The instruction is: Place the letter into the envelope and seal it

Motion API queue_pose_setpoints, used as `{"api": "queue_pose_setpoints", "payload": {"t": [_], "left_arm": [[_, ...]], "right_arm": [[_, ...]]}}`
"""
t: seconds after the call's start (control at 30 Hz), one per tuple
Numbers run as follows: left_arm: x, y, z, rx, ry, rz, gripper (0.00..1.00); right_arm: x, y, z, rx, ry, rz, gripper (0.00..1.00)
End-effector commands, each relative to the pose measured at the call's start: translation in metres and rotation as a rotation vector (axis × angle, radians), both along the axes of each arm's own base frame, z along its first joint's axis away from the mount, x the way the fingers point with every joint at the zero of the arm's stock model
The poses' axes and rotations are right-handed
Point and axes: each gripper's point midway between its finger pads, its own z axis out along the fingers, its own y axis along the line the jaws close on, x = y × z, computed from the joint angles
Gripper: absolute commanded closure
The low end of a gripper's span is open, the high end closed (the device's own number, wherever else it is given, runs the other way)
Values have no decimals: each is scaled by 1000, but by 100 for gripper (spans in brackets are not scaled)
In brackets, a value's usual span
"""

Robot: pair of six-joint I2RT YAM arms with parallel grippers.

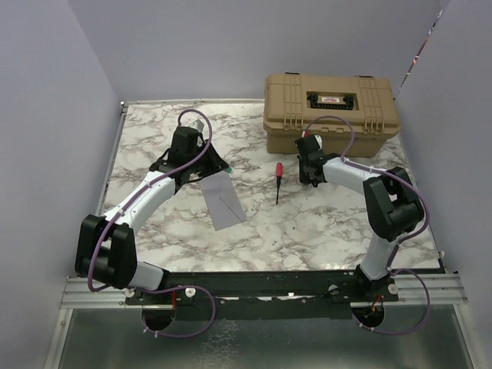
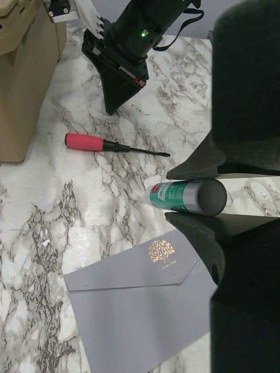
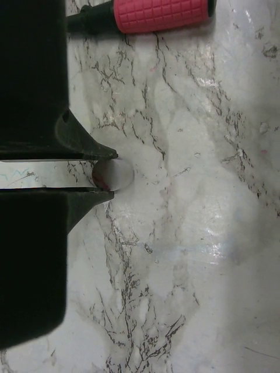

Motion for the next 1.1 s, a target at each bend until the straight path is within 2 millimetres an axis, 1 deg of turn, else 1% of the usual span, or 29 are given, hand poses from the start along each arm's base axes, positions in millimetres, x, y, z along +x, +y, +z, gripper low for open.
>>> {"api": "queue_pose_setpoints", "payload": {"t": [0.0,0.07,0.13,0.27,0.4,0.5,0.53,0.6,0.67,0.77,0.87,0.97,1.07], "left_arm": [[-7,-5,17,-22,-43,-73,100],[-8,-10,27,-41,-68,-109,100],[-10,-17,38,-72,-99,-158,100],[-19,-30,64,-145,-169,-243,100],[-30,-41,90,-218,-248,-328,100],[-40,-49,117,-293,-326,-385,100],[-42,-51,130,-323,-378,-402,100],[-53,-54,156,-391,-465,-441,100],[-65,-55,177,-451,-541,-470,100],[-76,-54,200,-494,-623,-497,100],[-84,-53,213,-506,-663,-523,100],[-90,-53,221,-513,-694,-536,100],[-95,-52,228,-527,-713,-548,100]], "right_arm": [[16,7,42,64,-106,41,100],[10,14,61,107,-125,84,100],[1,26,78,175,-140,156,100],[-25,72,121,402,-212,424,100],[-47,109,173,596,-296,646,100],[-66,131,220,741,-361,783,100],[-72,137,238,791,-396,826,100],[-82,144,270,871,-445,879,100],[-90,148,293,917,-464,927,100],[-103,154,314,973,-450,1000,100],[-110,153,329,993,-459,1018,100],[-114,153,338,1001,-472,1030,100],[-118,154,342,1021,-467,1046,100]]}}
